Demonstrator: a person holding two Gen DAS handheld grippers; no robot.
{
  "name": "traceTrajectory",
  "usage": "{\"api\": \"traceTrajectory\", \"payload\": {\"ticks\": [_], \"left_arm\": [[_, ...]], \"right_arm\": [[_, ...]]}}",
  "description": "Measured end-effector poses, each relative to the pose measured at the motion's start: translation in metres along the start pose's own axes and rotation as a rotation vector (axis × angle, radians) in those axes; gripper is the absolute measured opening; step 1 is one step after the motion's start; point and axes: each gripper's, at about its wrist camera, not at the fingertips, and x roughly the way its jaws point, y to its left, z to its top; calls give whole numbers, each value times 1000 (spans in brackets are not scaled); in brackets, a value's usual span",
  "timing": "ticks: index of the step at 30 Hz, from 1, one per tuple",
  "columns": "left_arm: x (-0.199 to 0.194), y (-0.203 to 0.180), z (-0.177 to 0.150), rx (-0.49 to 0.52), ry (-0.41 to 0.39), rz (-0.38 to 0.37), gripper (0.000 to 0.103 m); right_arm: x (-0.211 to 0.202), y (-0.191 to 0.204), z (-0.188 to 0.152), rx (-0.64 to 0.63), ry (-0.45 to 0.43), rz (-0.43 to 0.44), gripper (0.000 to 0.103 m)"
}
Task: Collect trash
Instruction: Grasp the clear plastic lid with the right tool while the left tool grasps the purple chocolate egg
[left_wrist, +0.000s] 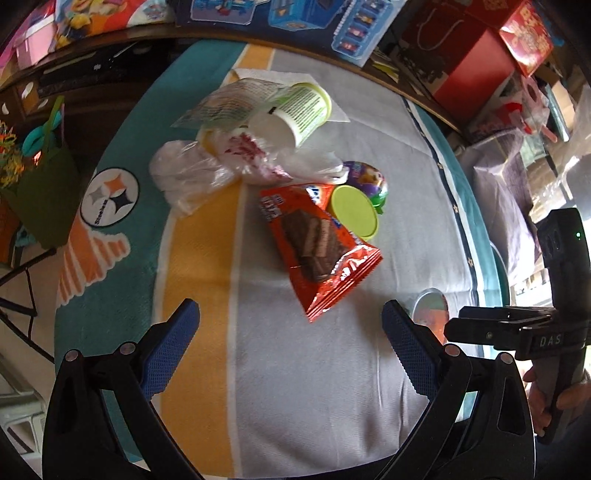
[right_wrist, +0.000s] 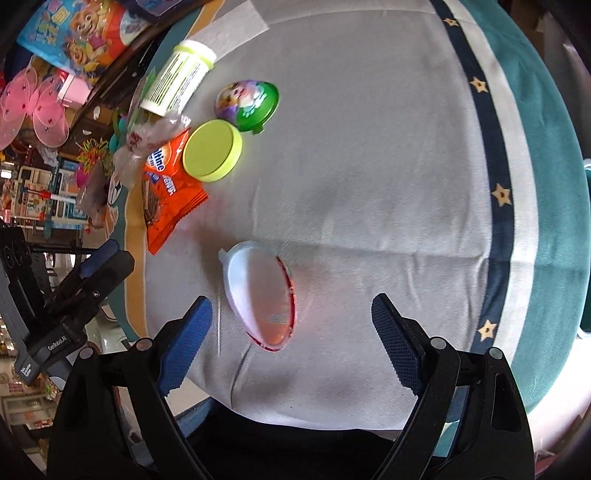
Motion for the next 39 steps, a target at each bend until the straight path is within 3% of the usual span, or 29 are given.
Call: {"api": "traceTrajectory", "payload": {"ticks": [7,9,12,14,21,30,37,39], "left_arm": [[1,11,-5,-14,10,0,99],[2,10,-4,-9,11,1,99],[4,10,-1,-3,11,0,99],[6,8,1,-2,13,0,99],[12,-12,15,46,14,-8,99],[22,-82,63,230,-21,-29,99],[73,-128,96,365,41,22,98],[88,-131,101,382,58,48,91]], "right_arm": [[13,20,-5,-69,-38,-79,84],[17,24,-4,-82,-37,-88,79],[20,31,-4,-129,-50,-128,67],[17,31,-2,-158,-63,-142,47],[-7,-5,16,-43,-127,-75,46],[-35,-64,33,99,-185,-16,47],[-40,-91,48,142,-198,27,47],[-38,-96,50,152,-195,43,47]]}}
